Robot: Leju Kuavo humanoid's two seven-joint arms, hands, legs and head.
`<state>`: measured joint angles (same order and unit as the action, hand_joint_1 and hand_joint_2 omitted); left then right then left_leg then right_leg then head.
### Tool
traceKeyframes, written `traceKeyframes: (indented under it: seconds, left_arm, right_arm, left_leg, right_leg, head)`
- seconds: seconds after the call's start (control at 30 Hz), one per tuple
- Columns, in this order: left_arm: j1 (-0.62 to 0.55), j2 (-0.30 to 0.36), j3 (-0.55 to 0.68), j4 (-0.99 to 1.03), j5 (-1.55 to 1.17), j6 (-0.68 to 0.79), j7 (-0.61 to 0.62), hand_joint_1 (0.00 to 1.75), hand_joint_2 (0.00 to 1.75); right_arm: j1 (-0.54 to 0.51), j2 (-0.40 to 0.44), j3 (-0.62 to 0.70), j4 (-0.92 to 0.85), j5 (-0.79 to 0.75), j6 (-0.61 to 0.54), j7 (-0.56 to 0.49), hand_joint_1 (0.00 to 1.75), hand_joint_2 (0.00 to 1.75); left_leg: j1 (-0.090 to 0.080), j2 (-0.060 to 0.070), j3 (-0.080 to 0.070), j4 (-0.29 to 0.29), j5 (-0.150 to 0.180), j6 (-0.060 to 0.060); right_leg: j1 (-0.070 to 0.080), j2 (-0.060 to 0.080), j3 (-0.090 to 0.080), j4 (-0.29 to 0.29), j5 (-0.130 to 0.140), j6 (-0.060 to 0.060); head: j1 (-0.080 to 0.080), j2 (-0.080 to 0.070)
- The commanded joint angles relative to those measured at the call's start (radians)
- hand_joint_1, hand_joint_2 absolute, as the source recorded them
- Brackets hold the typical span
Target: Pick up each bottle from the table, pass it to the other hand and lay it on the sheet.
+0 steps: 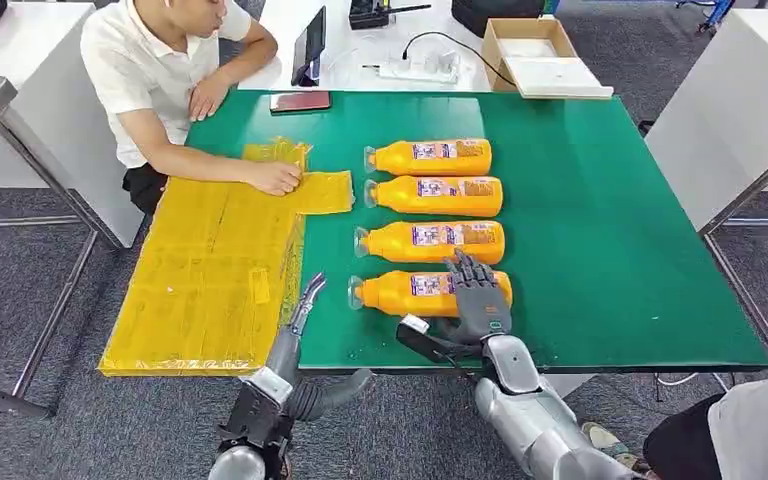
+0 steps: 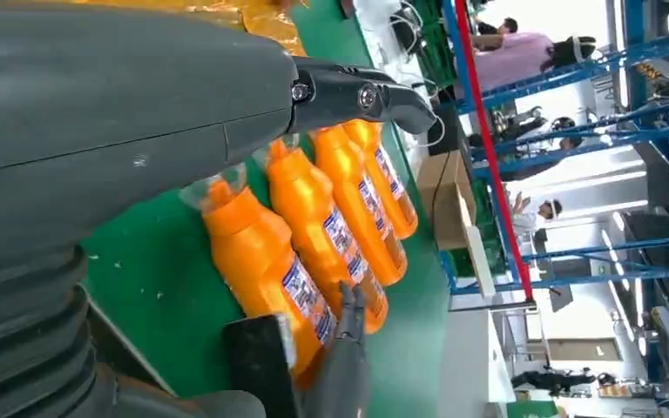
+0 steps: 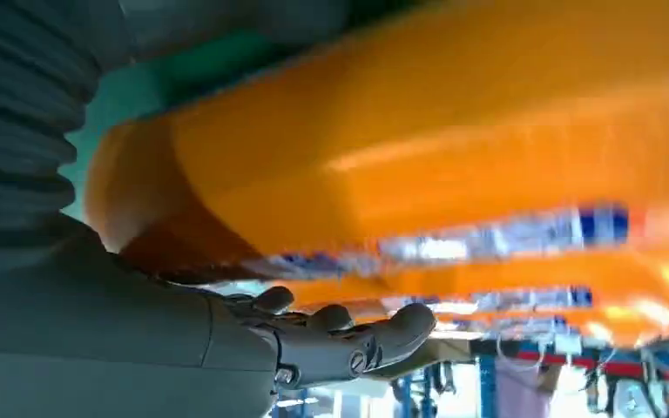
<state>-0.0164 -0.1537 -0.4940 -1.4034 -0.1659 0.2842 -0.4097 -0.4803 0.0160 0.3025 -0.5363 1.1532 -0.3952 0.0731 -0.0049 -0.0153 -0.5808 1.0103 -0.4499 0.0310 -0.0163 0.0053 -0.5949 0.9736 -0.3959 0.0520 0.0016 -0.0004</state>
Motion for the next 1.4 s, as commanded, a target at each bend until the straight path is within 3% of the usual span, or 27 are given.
traceKeyframes:
  seconds: [0.03, 0.13, 0.57, 0.7, 0.77, 0.83, 0.9, 0.97, 1.07, 1.13, 1.4]
  left_arm:
    - [-0.050, 0.008, 0.029, 0.048, 0.025, -0.031, 0.018, 0.00, 1.75]
    - [-0.056, 0.005, 0.031, 0.054, 0.030, -0.040, 0.019, 0.00, 1.75]
    - [-0.068, 0.000, 0.042, 0.061, 0.040, -0.045, 0.017, 0.00, 1.75]
    - [-0.062, 0.004, 0.051, 0.056, 0.071, -0.020, -0.012, 0.00, 1.75]
    - [-0.036, -0.025, 0.097, 0.044, 0.138, 0.042, -0.011, 0.00, 1.75]
    - [-0.004, -0.059, 0.145, 0.031, 0.248, 0.117, 0.019, 0.00, 1.75]
    - [0.021, -0.066, 0.162, 0.037, 0.378, 0.155, 0.063, 0.00, 1.75]
    - [0.028, -0.051, 0.154, 0.053, 0.433, 0.166, 0.057, 0.00, 1.75]
    - [0.039, -0.030, 0.131, 0.085, 0.519, 0.168, 0.079, 0.00, 1.75]
    - [0.053, -0.007, 0.085, 0.075, 0.540, 0.134, 0.085, 0.00, 1.75]
    - [0.069, 0.037, -0.009, 0.026, 0.536, 0.046, 0.092, 0.00, 1.75]
  right_arm:
    - [-0.111, -0.022, 0.105, 0.172, 0.059, 0.207, 0.071, 1.75, 1.75]
    - [-0.128, -0.024, 0.119, 0.180, 0.072, 0.271, 0.083, 1.75, 1.75]
    - [-0.137, -0.030, 0.130, 0.185, 0.061, 0.347, 0.054, 1.75, 1.75]
    - [-0.079, -0.011, -0.009, 0.129, -0.180, 0.349, -0.225, 1.75, 1.75]
    - [-0.015, 0.020, -0.089, 0.041, -0.352, 0.345, -0.371, 1.75, 1.75]
    - [0.096, 0.049, -0.095, -0.153, -0.474, 0.264, -0.425, 1.75, 1.75]
    - [0.211, 0.068, -0.058, -0.387, -0.581, 0.161, -0.438, 1.75, 1.75]
    - [0.260, 0.063, -0.010, -0.505, -0.614, 0.109, -0.397, 1.75, 1.75]
    - [0.324, 0.082, 0.010, -0.647, -0.656, -0.075, -0.452, 1.75, 1.75]
    - [0.349, 0.085, 0.025, -0.687, -0.661, -0.141, -0.469, 1.75, 1.75]
    - [0.339, 0.076, 0.061, -0.647, -0.663, -0.156, -0.477, 1.75, 1.75]
  left_leg:
    - [0.001, 0.003, 0.002, 0.000, 0.000, -0.003]
    - [0.001, 0.001, 0.006, -0.001, 0.001, -0.002]
    - [0.001, -0.001, 0.008, -0.001, 0.001, -0.001]
    - [0.001, -0.001, 0.009, -0.001, 0.001, -0.001]
    - [0.001, -0.001, 0.009, -0.002, 0.001, -0.001]
    - [0.002, 0.000, 0.011, -0.003, 0.001, -0.002]
    - [0.003, 0.008, 0.015, -0.002, -0.003, -0.003]
    - [0.002, 0.010, 0.016, -0.003, -0.005, -0.006]
    - [0.003, 0.004, 0.011, -0.002, -0.003, -0.006]
    - [0.004, 0.004, 0.007, -0.001, -0.004, -0.005]
    - [0.005, 0.005, 0.000, -0.001, -0.003, -0.005]
  right_leg:
    - [0.001, 0.000, 0.002, 0.000, 0.000, -0.003]
    - [0.001, -0.002, 0.005, -0.001, 0.001, -0.002]
    - [0.001, -0.002, 0.008, -0.002, 0.000, -0.001]
    - [0.001, -0.002, 0.009, -0.002, 0.000, -0.001]
    - [0.001, -0.002, 0.009, -0.002, 0.000, -0.001]
    - [0.003, -0.002, 0.011, -0.005, 0.000, -0.002]
    - [0.004, 0.006, 0.013, -0.003, 0.001, -0.002]
    - [0.003, 0.009, 0.012, -0.003, 0.000, -0.003]
    - [0.003, 0.004, 0.009, -0.001, -0.002, -0.003]
    - [0.005, 0.004, 0.005, 0.000, -0.002, -0.003]
    - [0.004, 0.005, -0.001, 0.000, -0.002, -0.002]
  head:
    - [0.000, 0.000]
    - [0.000, 0.000]
    - [0.000, 0.000]
    - [0.000, 0.000]
    - [0.000, 0.000]
    - [0.000, 0.000]
    - [0.001, 0.000]
    - [0.000, 0.000]
    - [0.000, 0.000]
    - [0.000, 0.000]
    - [0.000, 0.000]
